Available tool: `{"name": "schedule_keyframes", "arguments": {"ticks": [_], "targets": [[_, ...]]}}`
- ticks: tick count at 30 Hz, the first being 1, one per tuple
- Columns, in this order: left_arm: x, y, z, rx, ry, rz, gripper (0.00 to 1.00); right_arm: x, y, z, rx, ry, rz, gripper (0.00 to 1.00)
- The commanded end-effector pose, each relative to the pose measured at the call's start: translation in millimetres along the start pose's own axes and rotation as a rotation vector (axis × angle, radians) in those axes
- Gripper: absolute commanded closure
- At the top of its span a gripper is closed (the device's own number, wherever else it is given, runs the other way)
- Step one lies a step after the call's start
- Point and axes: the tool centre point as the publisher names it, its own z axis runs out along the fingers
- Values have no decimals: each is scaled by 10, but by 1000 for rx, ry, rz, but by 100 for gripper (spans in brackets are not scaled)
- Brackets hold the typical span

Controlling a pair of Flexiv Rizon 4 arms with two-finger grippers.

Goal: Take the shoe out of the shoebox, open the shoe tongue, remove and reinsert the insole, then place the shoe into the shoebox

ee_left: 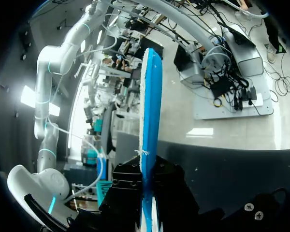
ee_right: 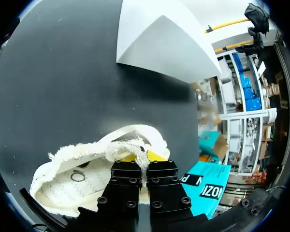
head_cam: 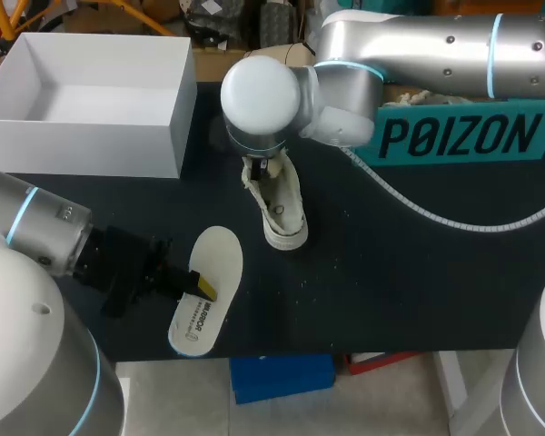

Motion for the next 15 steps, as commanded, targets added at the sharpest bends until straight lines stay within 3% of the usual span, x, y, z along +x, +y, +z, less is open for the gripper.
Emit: {"name": "schedule_keyframes", "arguments": {"ticks": [1,15], "targets": [[3,-10,10,-4,1,2,100,0,48,123,-4,19,-3,100],[3,-10,10,-4,1,2,100,-12,92,254,-27,61,-3,100]]}}
